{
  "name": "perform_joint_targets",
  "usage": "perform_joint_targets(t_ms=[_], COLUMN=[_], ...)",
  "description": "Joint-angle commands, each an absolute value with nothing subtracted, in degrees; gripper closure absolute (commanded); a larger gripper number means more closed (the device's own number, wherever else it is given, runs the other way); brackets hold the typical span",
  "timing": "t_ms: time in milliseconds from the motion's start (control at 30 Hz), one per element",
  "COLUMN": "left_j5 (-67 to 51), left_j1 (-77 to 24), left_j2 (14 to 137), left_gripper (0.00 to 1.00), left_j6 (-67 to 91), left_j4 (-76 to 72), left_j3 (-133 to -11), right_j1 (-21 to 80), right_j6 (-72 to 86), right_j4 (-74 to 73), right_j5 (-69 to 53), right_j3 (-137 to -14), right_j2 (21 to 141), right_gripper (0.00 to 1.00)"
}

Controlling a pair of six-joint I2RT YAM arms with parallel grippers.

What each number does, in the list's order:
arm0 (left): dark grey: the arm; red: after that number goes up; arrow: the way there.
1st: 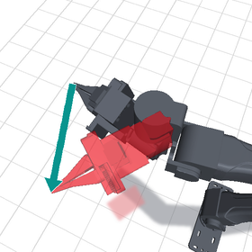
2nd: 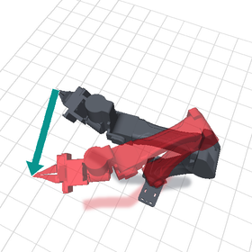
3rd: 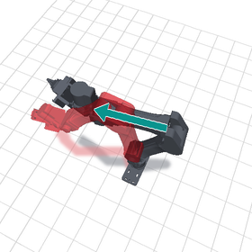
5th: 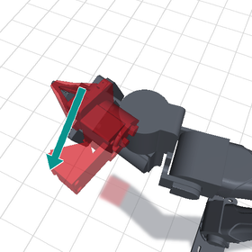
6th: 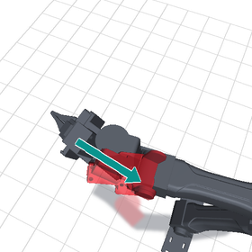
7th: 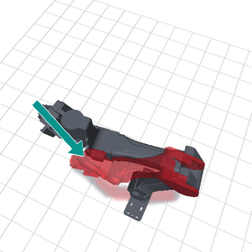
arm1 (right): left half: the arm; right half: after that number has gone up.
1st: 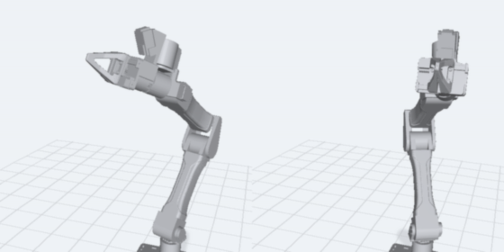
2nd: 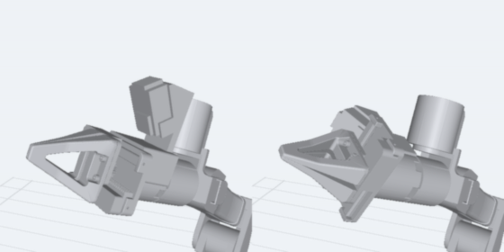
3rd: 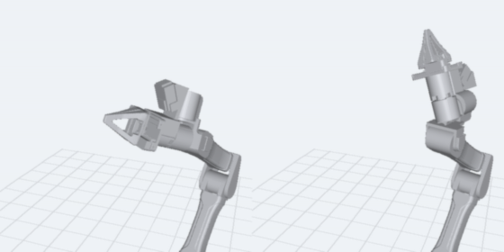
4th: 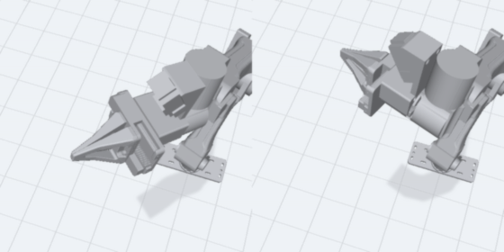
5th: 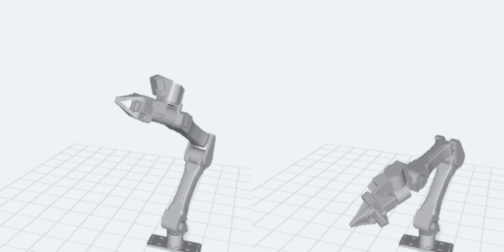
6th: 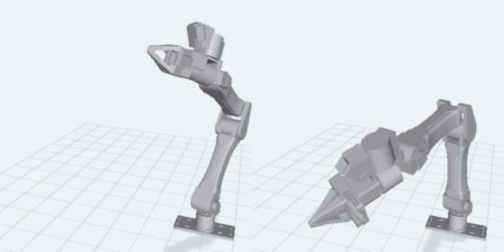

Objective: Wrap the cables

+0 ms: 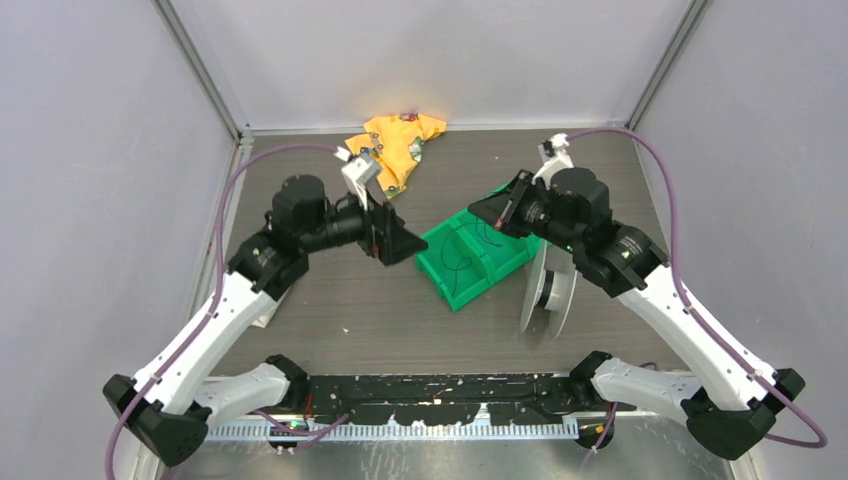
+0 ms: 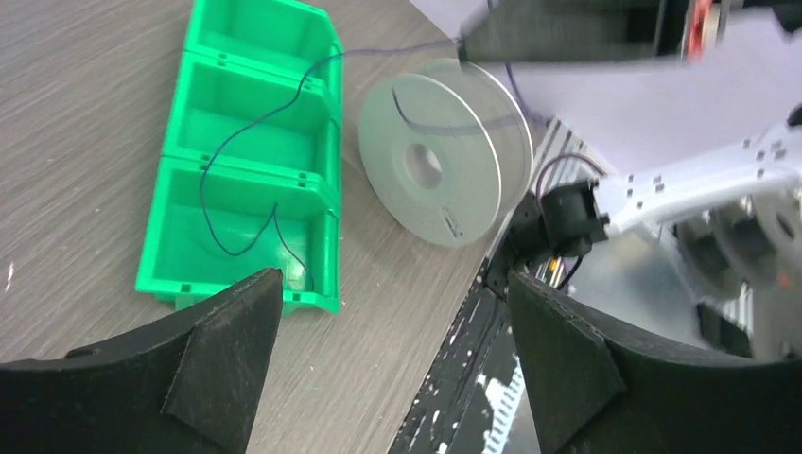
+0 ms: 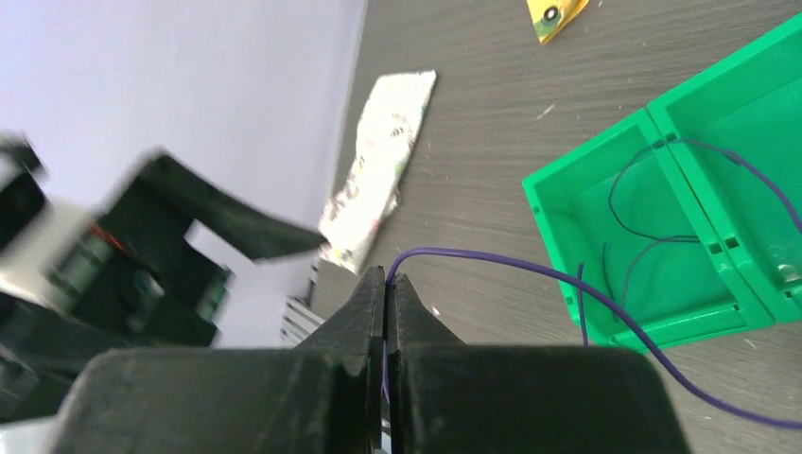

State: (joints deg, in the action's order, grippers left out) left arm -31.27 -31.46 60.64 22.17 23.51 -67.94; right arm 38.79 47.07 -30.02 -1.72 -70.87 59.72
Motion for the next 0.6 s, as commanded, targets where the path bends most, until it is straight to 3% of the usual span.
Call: perform_joint_targets(t_ms=[0,133,333,567], left_j5=[-26.48,-27.52,-20.98,-25.04], left_j1=[-35.30,-37.87,-46.37,-42.04], left_j2=[56.58,58.73,63.02,68.50], left_gripper=[0.11,0.18,0.16,0.18], left_j6=[19.06,22.04,21.21,38.02], left_j4=[6.11,3.22,-7.94,-20.41], left_j3=[-59.28,-57.86,-54.19,-52.50], right_j1=[35.13,31.79,31.42,30.66], right_j6=[59.89,66.46,71.38,71.46], right_j4=[-26.56,-25.52,-20.96,-15.43], right_j5=[0.83,-3.36,-8.28,-13.97], right_j3=[-70.34,-68.60,-67.66,-66.00], right_j2=[56.24,56.72,59.43,60.00], right_gripper=[1.00,1.00,0.99,0.99])
